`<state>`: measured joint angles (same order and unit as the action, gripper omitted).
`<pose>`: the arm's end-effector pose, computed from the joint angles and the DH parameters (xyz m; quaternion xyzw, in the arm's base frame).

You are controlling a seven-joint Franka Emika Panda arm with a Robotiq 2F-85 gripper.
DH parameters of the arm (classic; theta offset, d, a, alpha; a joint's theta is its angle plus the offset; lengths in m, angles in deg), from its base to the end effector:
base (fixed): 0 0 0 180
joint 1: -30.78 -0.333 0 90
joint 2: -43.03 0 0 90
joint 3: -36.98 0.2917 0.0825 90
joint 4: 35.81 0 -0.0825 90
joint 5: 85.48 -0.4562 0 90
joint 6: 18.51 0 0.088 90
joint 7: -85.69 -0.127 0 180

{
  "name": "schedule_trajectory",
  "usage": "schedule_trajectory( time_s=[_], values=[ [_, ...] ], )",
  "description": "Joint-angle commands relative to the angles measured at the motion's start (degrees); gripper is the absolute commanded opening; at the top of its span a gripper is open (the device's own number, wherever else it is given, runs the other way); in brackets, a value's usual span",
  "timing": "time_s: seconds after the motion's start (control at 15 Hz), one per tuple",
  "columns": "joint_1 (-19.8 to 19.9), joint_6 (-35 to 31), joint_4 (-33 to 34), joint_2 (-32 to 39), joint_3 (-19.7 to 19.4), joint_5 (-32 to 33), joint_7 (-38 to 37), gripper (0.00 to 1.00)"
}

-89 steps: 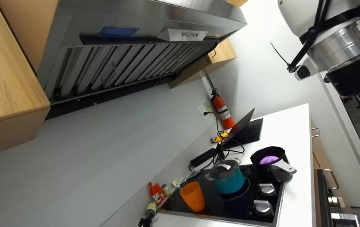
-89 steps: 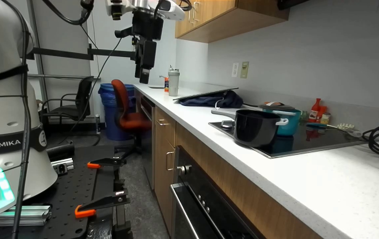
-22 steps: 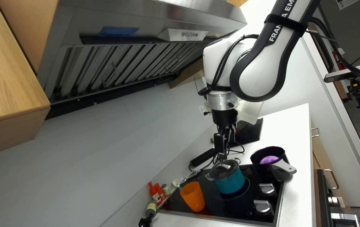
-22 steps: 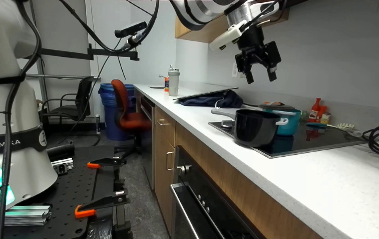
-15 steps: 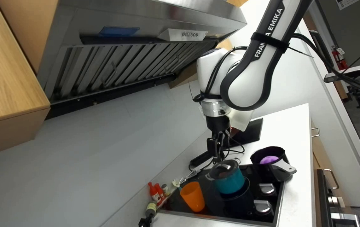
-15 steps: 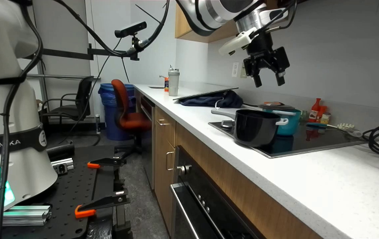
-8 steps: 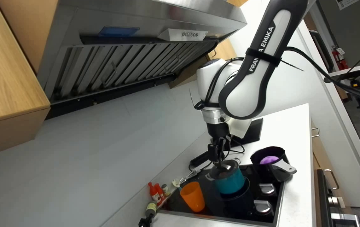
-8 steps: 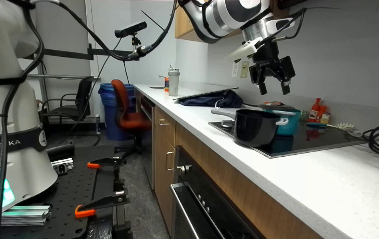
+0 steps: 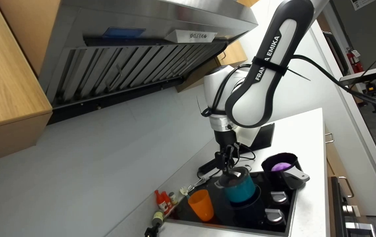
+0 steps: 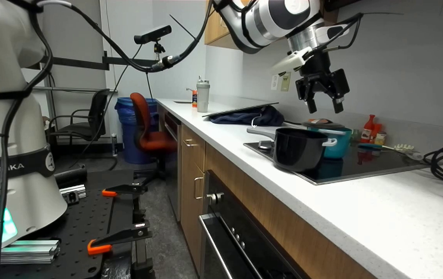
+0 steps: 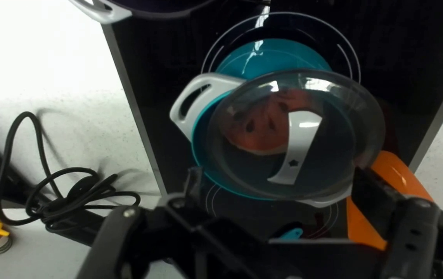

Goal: Take the lid on the blue pot and place it on the black pot

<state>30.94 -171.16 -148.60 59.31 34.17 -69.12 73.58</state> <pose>0.6975 -0.0299 0.2847 0.9746 -0.0153 0.2088 0.0799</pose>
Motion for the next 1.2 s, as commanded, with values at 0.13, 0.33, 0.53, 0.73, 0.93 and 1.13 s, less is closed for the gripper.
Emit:
schedule_trajectory(
  time_s=[0.13,0.33,0.53,0.73,0.93,1.13],
  values=[
    [-1.7,-0.8,2.6,3.0,-1.5,-0.5,-1.4,0.97],
    [-2.1,-0.7,2.8,4.1,-1.6,-0.5,-1.5,0.96],
    [-2.5,-0.6,3.2,4.8,-1.9,-0.4,-1.6,0.62],
    [-3.1,-0.5,3.7,4.5,-2.3,-0.1,-2.3,0.39],
    [-3.6,-0.4,3.8,4.1,-2.8,0.1,-3.1,0.17],
    [-3.9,-0.5,3.6,3.5,-3.5,0.4,-4.1,0.0]
  ],
)
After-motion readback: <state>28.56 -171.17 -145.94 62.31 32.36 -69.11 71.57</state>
